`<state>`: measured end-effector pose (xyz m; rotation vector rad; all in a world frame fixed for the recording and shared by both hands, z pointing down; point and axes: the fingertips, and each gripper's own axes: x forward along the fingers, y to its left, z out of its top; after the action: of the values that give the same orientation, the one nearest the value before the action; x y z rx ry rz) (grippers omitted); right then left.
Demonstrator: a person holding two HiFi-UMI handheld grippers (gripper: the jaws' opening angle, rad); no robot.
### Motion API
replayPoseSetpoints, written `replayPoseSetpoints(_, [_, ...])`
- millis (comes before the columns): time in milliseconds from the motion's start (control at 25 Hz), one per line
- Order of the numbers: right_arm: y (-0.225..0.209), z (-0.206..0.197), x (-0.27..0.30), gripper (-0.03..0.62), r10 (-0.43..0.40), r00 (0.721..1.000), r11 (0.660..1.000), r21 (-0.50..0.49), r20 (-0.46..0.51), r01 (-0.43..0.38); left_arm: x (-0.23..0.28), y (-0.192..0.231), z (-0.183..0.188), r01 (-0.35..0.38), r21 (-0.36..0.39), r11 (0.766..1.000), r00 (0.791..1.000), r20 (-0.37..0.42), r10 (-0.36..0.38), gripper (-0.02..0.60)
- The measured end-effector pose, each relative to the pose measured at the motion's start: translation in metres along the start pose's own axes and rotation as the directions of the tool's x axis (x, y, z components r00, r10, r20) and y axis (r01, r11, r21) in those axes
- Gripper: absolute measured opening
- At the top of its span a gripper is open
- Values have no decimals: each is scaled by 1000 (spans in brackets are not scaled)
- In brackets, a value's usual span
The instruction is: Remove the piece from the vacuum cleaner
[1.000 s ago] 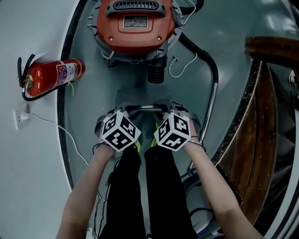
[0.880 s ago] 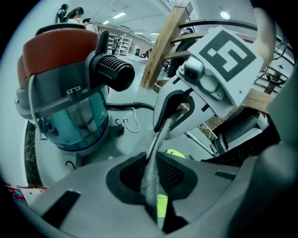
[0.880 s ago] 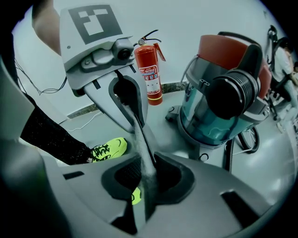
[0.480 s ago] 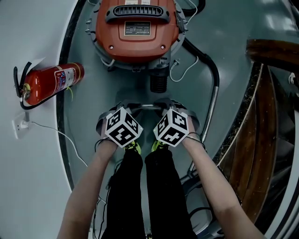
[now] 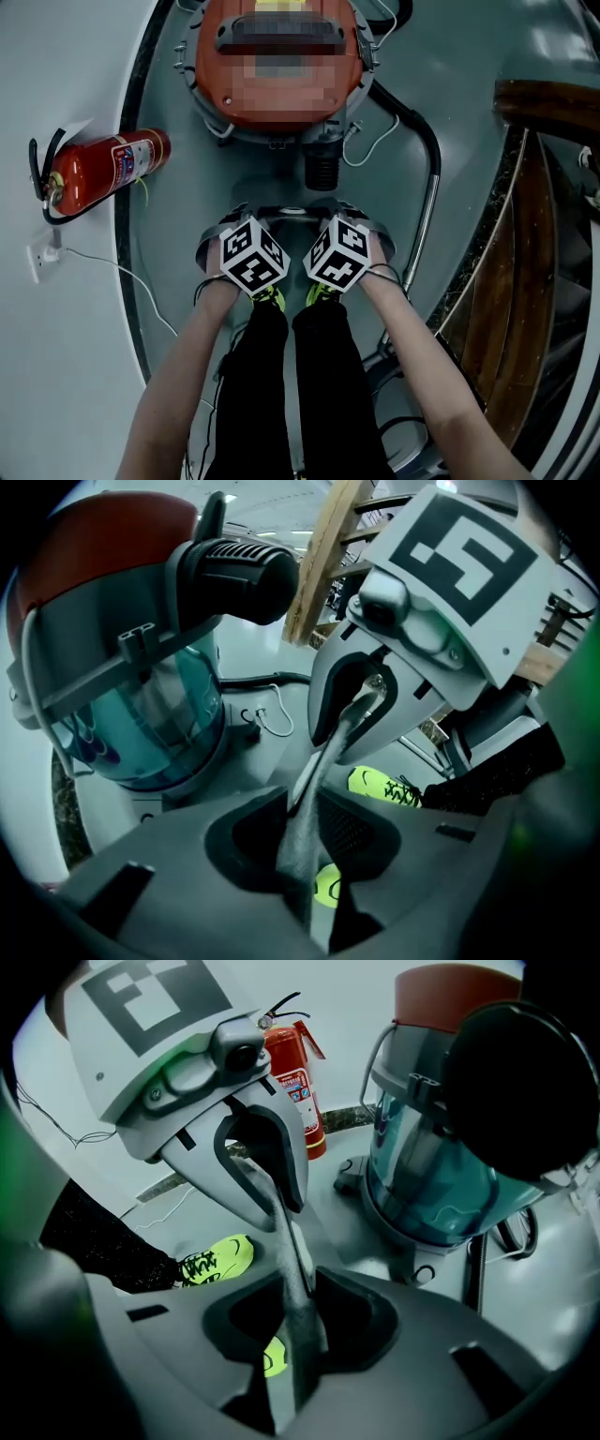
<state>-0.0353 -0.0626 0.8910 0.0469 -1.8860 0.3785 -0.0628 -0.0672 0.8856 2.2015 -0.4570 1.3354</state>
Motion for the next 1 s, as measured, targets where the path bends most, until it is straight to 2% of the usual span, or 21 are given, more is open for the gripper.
replayPoseSetpoints(360, [16,-9,8,139,84,995,996,37,-47,-82,6,-15,-10,64,-2,998,998,-12,-64,204])
replayPoseSetpoints(520, [20,-15,9,147,96,993,994,50,-67,-93,6,-12,-9,48,-14,999,999,13,-48,278])
replayPoseSetpoints(840, [17,-23,-7,147,65,996,993,106,-54,-59,-7,-21,-4,80,-56,995,994,81,-75,278])
replayPoseSetpoints(1000, [12,-18,-19,146,46,998,988,152,-39,-40,-18,-28,0,81,-6,997,994,74,-80,275])
